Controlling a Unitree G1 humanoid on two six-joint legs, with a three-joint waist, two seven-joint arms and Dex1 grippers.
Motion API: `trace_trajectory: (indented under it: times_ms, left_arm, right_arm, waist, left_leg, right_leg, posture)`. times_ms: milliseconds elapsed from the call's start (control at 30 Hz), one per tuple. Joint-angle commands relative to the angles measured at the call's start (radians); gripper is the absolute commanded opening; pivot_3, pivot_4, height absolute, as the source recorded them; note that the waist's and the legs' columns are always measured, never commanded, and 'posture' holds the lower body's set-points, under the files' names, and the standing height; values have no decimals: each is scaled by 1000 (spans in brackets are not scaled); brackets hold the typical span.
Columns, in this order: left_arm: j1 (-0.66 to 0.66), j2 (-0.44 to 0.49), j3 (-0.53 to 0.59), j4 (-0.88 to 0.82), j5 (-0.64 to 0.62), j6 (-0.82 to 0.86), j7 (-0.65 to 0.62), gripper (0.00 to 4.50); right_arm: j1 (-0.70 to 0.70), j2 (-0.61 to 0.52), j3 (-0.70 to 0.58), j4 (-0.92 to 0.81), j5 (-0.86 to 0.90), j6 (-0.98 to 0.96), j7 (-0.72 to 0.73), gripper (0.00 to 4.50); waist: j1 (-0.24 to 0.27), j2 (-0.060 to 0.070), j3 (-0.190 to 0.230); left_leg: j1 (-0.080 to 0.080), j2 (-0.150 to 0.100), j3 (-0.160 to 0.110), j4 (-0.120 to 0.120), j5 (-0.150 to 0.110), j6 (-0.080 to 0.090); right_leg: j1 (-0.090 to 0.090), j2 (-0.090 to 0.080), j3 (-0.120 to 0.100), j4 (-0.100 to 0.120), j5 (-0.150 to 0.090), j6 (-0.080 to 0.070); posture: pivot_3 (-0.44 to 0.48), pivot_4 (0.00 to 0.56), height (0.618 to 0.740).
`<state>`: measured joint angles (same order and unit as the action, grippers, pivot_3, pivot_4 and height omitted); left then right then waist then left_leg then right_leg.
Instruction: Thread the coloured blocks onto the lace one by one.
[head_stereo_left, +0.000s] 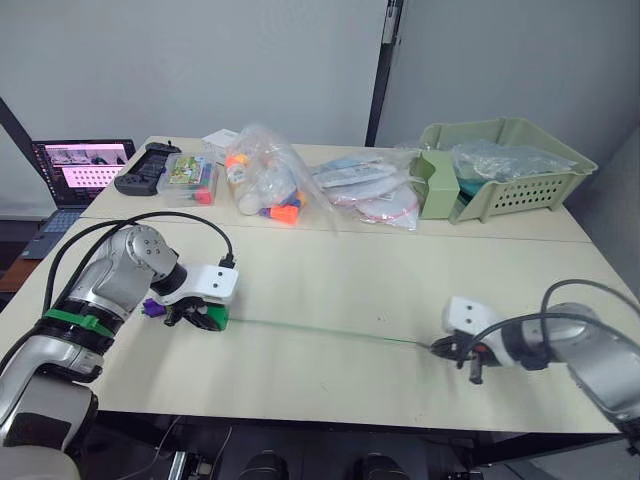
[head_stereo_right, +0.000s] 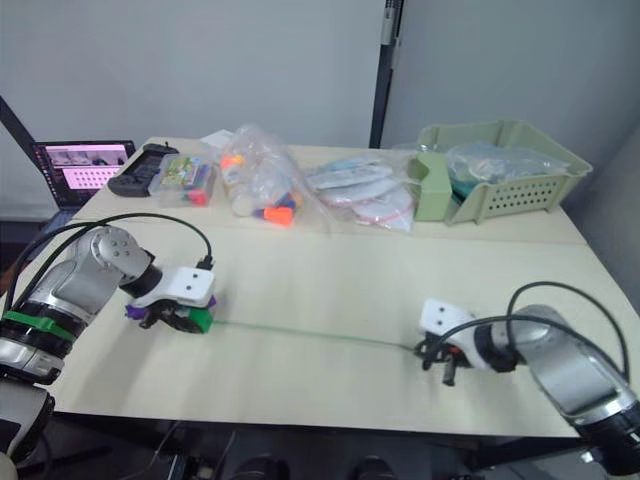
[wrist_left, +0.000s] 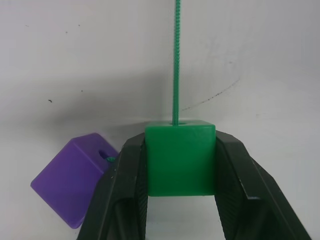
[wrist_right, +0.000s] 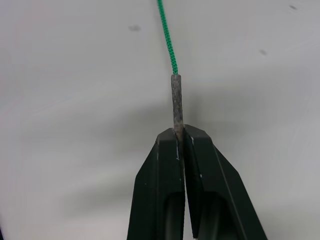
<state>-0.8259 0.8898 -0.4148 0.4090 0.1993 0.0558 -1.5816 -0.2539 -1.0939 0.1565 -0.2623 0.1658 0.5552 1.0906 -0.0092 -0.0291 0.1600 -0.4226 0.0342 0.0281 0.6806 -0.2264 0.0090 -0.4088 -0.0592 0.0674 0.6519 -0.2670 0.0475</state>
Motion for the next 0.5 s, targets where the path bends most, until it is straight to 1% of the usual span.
trace_trajectory:
  times_ms: [33, 300, 400, 500]
  left_arm:
    - [-34, -9, 19, 2, -1, -12, 6, 1203]
    - [-36, -22, 20, -3, -1, -9, 6, 1203]
    - [-40, -25, 22, -3, -2, -10, 7, 1203]
    - [-42, -28, 22, -9, -7, -9, 1, 1203]
  right_arm:
    - [10, -47, -32, 80, -52, -102, 19, 0]
    - [1, -39, -18, 251, -132, -282, 10, 0]
    - [-2, -54, -11, 317, -188, -345, 0, 0]
    - [-1, -72, -20, 350, -217, -367, 2, 0]
  waist:
    - [0, 0, 0]
    - [-4, 0, 0]
    - [-4, 0, 0]
    - [-2, 0, 0]
  left_leg:
    - [0, 0, 0, 0, 0, 0]
    - [0, 0, 0, 0, 0, 0]
    - [0, 0, 1, 0, 0, 0]
    - [0, 0, 1, 0, 0, 0]
  right_leg:
    - [0, 0, 0, 0, 0, 0]
    - [-1, 0, 0, 3, 0, 0]
    - [-2, 0, 1, 4, 0, 0]
    - [-2, 0, 1, 4, 0, 0]
  posture:
    - [0, 150, 732]
    - [0, 150, 732]
    - [0, 150, 732]
    - [0, 150, 732]
